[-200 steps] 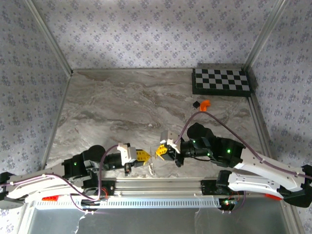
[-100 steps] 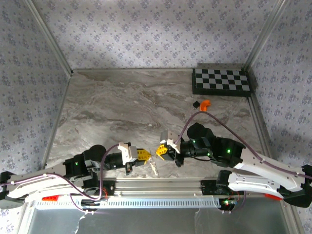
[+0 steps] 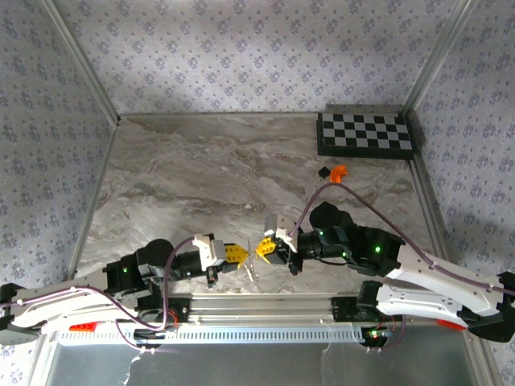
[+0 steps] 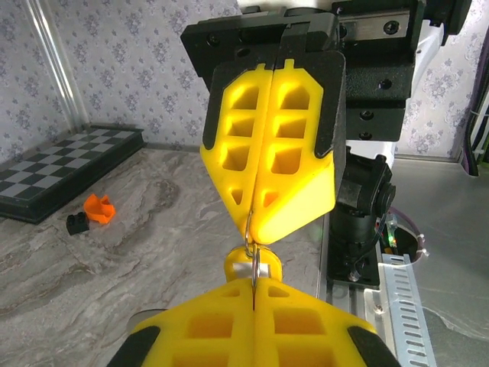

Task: Put the keys on the keyring

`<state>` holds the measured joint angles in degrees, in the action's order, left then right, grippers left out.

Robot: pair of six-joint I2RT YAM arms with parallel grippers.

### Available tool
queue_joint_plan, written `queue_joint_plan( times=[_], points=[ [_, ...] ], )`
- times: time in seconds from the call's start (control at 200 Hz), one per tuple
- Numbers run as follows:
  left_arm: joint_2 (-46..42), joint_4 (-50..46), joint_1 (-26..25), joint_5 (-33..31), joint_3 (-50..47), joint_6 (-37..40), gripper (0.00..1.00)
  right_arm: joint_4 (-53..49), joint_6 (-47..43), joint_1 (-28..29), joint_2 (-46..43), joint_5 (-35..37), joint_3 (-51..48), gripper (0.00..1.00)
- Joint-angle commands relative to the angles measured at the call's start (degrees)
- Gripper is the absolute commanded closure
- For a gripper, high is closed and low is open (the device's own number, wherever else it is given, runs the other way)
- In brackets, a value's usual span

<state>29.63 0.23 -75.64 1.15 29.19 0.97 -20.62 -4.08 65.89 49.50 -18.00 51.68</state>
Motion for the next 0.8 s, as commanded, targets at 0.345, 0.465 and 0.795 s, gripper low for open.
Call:
queue_joint_plan(
  times=[0.345,0.465,0.795],
  points=[
    [-0.2,3.3,0.2,-1.0,1.2,0.4,1.00,2.2,1.0,0.0,-0.2,-0.7,0.0,1.00],
    [-0.3,3.1,0.2,-1.1,1.2,0.3,1.00,2.7,1.2,0.0,-0.1,-0.5,-0.1,1.00],
    [-0.4,3.1,0.2,-1.7,1.3,0.6,1.00,2.7,1.5,0.0,0.2,-1.3,0.0,1.00]
  ],
)
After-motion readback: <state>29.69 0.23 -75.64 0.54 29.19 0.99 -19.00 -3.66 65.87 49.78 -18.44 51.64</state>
